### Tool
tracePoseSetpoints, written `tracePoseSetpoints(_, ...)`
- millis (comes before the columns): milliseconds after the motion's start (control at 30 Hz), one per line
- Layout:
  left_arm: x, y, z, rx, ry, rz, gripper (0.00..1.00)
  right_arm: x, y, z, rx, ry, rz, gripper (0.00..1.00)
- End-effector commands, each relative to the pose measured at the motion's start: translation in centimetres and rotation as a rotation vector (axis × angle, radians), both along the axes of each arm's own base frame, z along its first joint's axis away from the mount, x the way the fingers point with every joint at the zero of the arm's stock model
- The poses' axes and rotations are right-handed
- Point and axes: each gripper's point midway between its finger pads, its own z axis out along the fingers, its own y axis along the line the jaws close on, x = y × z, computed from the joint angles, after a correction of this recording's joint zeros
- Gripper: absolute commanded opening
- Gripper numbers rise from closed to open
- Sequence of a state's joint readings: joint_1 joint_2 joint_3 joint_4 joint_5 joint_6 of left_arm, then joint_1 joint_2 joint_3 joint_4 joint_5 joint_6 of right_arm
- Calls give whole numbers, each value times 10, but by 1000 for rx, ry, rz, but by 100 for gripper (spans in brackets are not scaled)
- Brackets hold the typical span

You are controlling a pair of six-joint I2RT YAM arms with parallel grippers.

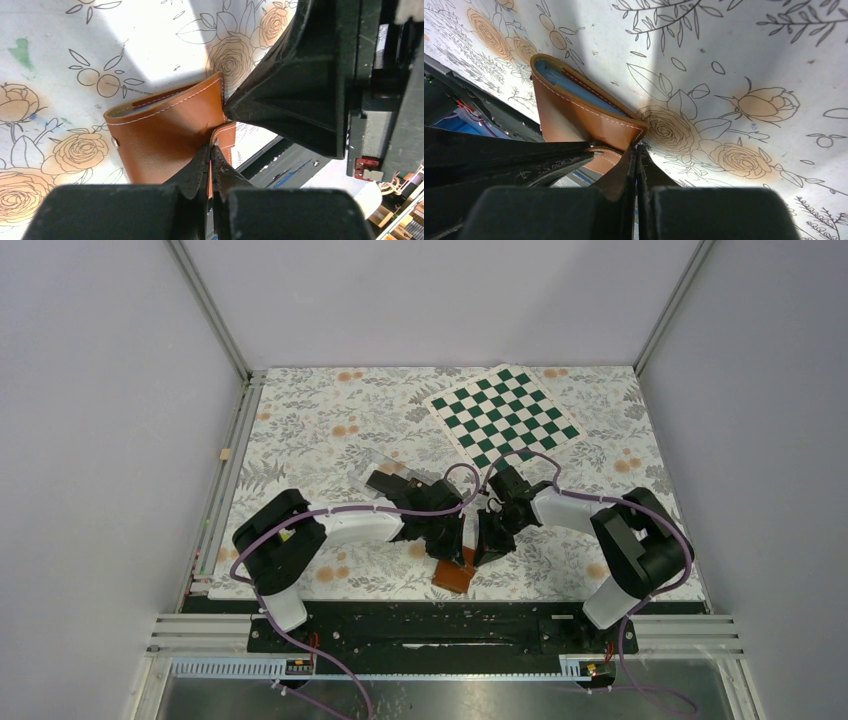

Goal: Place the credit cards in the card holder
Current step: Close the card holder at the center of the board.

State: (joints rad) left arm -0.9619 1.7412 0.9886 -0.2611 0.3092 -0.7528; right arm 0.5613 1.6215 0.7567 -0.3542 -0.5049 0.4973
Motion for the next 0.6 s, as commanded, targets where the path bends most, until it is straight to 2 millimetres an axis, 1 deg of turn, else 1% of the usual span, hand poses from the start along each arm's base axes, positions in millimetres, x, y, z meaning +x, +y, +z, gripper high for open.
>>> tracePoseSetpoints(0, 10, 2, 12, 0, -53, 31, 0, 2, -2, -6, -40, -23, 17, 0)
tracePoseSetpoints(167, 10, 2, 9, 9, -45, 38, 0, 2, -1, -6, -40, -23, 19, 0)
tracePoseSetpoints(300, 9, 5, 8, 23, -36, 46, 0, 3, 2, -2, -23, -31, 22, 0)
tracePoseSetpoints(567, 7, 9, 5, 46, -20, 60, 0, 4, 15, 29, 103, -106, 29, 0)
